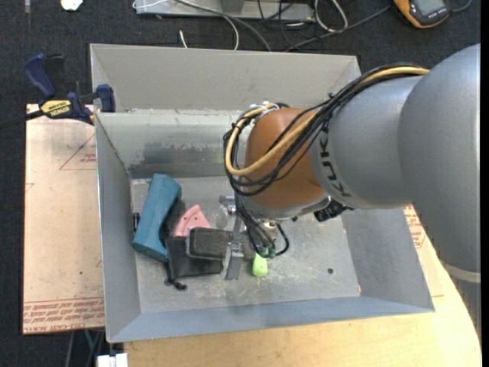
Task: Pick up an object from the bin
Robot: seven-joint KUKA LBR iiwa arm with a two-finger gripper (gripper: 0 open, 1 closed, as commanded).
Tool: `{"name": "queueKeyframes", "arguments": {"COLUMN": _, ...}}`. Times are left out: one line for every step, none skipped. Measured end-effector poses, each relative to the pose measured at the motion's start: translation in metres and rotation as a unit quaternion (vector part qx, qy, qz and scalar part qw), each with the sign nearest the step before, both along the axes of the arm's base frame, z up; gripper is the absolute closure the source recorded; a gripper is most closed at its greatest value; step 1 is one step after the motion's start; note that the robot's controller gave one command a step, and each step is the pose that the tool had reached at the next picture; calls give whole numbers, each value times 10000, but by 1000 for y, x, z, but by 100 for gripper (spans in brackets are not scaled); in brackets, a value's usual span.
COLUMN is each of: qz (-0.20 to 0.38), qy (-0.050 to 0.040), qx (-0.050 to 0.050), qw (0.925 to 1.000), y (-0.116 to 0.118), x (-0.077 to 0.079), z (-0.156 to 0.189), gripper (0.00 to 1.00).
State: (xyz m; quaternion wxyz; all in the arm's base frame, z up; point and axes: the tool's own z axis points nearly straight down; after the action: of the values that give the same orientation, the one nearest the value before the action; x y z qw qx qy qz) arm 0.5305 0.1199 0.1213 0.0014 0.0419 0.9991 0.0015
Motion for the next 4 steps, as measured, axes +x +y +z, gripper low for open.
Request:
{"name": "queueKeyframes", "arguments": {"qz": -60, "qy": 20, "qx": -2, "qw": 10000, "y": 1, "x": -3, "z": -47, "gripper": 0}}
{"name": "queueKeyframes", "arguments": {"qz": -600, "qy": 12, "qx": 3, "qw": 9982, "y": -6, "x": -4, "z": -22, "gripper": 0}}
{"name": "queueKeyframes", "arguments": {"qz": -158, "qy": 22, "qx": 4, "qw": 9999, "y": 0, "x": -3, "z": -46, "gripper": 0}}
{"name": "queueKeyframes", "arguments": {"qz": -1791, "qy": -6, "qx": 23, "qw": 9838, "y": -12, "x": 8, "z": -50, "gripper": 100}}
